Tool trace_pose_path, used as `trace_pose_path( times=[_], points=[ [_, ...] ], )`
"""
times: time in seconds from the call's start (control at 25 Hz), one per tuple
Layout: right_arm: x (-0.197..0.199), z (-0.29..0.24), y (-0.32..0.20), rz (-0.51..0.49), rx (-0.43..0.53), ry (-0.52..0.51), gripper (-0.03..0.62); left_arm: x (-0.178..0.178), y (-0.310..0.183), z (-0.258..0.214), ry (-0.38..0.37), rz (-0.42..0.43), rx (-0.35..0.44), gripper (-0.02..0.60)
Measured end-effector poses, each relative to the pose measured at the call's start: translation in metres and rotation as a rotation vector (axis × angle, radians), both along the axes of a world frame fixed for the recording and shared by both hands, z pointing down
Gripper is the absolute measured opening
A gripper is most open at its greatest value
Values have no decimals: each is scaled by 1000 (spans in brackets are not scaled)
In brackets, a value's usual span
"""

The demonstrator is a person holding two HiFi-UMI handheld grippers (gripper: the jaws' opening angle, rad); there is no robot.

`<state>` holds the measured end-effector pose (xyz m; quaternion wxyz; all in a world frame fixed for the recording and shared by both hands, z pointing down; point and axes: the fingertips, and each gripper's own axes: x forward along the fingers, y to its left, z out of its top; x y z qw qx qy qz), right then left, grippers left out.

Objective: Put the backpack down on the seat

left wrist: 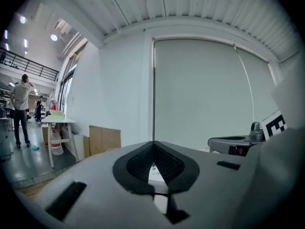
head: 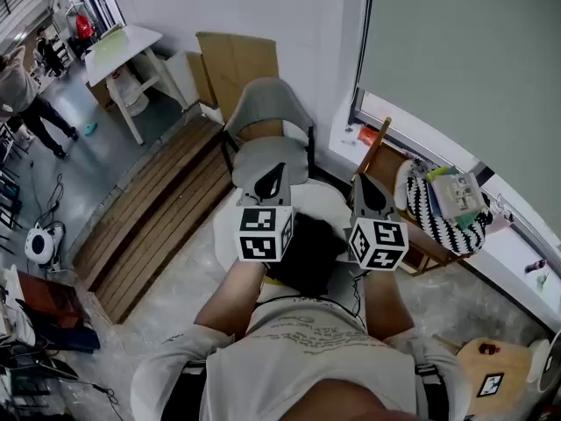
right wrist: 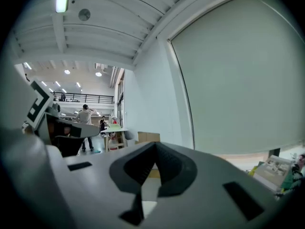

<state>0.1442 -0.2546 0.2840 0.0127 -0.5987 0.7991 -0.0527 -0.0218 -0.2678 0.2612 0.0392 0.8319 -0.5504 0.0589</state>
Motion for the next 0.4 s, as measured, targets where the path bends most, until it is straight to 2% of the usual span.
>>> trace_pose_path(
  times=[0.12,0.28,0.4],
  points=[
    [-2,-2,2,-14,12,2,26,0,3,-3,12,-12,5,20],
    [-6,-5,3,-27,27,11,26,-2,3,0,-56,-35,35,20],
    [-5,-5,1,-24,30,23,26,3,1,5,-38,-21,19,20]
  ],
)
